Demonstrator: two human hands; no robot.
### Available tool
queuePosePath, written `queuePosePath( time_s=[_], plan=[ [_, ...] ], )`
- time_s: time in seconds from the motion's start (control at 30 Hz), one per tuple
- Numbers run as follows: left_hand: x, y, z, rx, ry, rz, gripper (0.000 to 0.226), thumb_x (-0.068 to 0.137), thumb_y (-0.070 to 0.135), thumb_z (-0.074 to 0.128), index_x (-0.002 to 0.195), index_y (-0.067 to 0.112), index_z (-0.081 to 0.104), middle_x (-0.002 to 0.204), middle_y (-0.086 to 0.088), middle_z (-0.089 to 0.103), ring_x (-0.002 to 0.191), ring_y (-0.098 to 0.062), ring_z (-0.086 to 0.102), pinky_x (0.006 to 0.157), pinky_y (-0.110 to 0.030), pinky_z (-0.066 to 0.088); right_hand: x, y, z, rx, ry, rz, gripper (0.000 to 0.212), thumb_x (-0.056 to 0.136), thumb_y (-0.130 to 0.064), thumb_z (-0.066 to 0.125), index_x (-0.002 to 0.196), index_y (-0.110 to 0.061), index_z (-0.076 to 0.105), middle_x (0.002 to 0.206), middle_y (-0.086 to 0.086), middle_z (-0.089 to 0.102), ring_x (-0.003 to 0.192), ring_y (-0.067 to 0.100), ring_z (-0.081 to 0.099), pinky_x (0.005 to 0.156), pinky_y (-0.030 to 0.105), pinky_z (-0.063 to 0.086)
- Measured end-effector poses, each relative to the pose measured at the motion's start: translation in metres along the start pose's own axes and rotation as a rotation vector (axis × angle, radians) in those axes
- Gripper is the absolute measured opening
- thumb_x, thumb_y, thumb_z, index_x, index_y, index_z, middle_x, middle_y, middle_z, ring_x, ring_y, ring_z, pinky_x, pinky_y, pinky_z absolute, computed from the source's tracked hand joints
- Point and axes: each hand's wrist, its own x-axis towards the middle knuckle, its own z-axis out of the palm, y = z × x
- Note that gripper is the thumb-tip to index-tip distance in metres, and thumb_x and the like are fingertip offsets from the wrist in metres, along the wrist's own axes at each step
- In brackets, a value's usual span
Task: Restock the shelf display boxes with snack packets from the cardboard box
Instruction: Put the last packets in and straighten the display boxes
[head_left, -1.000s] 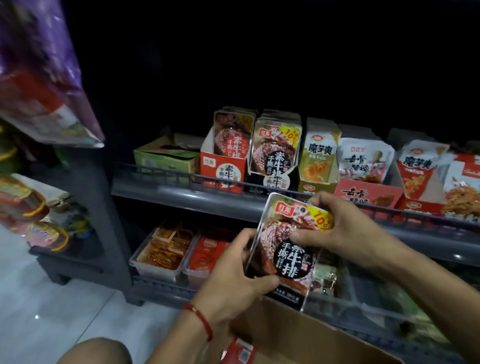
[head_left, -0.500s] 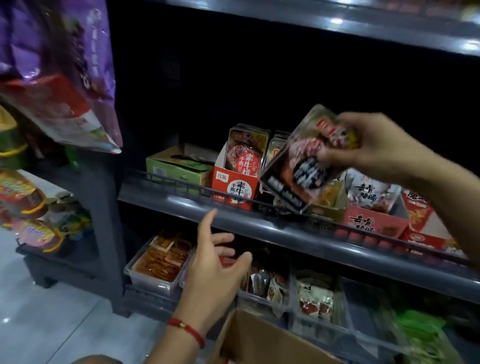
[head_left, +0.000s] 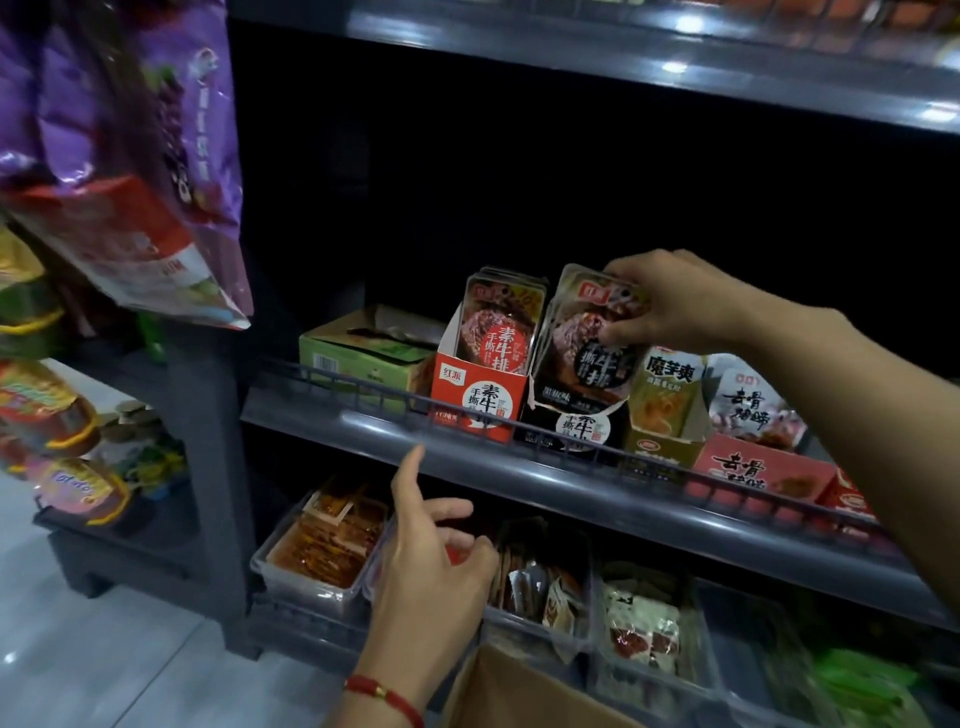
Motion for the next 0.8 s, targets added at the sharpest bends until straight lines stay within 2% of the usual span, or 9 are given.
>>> queuePosePath(
  time_s=[0.07,0.17,0.27,0.33,0.5,0.67,0.8],
  plan=[
    [0.001,0.000,0.002,0.012,-0.008,-0.005,0.096,0.091,0.010,0.068,0.151,0.054,0.007,0.111,0.018,0.060,0.083,0.005,0.064,0.075,-0.036,0.063,0.006,-0.002,0.013,-0.036,-0.034,0.043,0.039,0.082,-0.035,0.082,0.111,-0.026,0.058,0.102,-0.003,0.060,0.096,0.019,0.058,0.075,0.031,0.046],
    [0.000,0.002,0.005,0.022,-0.025,-0.027,0.094,0.093,0.009,0.066,0.153,0.050,0.008,0.111,0.017,0.060,0.085,0.000,0.064,0.073,-0.030,0.061,0.006,-0.006,0.034,-0.133,0.017,0.088,0.062,0.081,-0.040,0.083,0.131,-0.025,0.050,0.123,0.004,0.060,0.110,0.026,0.059,0.088,0.042,0.055],
    [0.000,0.003,0.007,0.016,-0.046,-0.042,0.092,0.093,0.007,0.065,0.155,0.045,0.009,0.111,0.015,0.060,0.086,-0.002,0.064,0.071,-0.024,0.055,-0.003,-0.007,0.051,-0.233,0.069,0.076,0.082,0.082,-0.041,0.081,0.148,-0.021,0.037,0.141,0.007,0.047,0.129,0.028,0.046,0.099,0.046,0.049],
    [-0.001,0.002,0.008,0.017,-0.052,-0.050,0.091,0.093,0.005,0.064,0.156,0.044,0.010,0.110,0.013,0.060,0.085,-0.003,0.063,0.071,-0.022,0.053,-0.010,-0.009,0.061,-0.270,0.077,0.091,0.091,0.081,-0.043,0.082,0.153,-0.019,0.032,0.146,0.010,0.042,0.133,0.031,0.040,0.103,0.047,0.046],
    [-0.003,0.002,0.011,0.033,-0.067,-0.074,0.096,0.093,0.005,0.066,0.156,0.045,0.007,0.110,0.014,0.060,0.087,-0.003,0.063,0.066,-0.018,0.051,-0.015,-0.011,0.079,-0.221,0.157,0.106,0.084,0.081,-0.030,0.083,0.147,-0.016,0.033,0.137,0.013,0.039,0.126,0.031,0.043,0.102,0.051,0.048],
    [-0.002,0.000,0.013,0.046,-0.071,-0.076,0.096,0.093,0.004,0.066,0.157,0.043,0.007,0.110,0.012,0.060,0.090,-0.006,0.064,0.067,-0.020,0.052,-0.019,-0.011,0.082,-0.268,0.224,0.023,0.080,0.081,-0.026,0.083,0.144,-0.012,0.035,0.132,0.012,0.040,0.116,0.027,0.047,0.091,0.043,0.051],
    [-0.001,-0.002,0.012,0.066,-0.078,-0.069,0.088,0.093,0.007,0.066,0.154,0.045,0.014,0.110,0.012,0.060,0.090,-0.007,0.063,0.068,-0.020,0.051,-0.018,-0.009,0.083,-0.291,0.178,0.048,0.087,0.087,-0.031,0.077,0.154,-0.012,0.024,0.148,0.016,0.034,0.134,0.033,0.040,0.106,0.052,0.043]
  ],
)
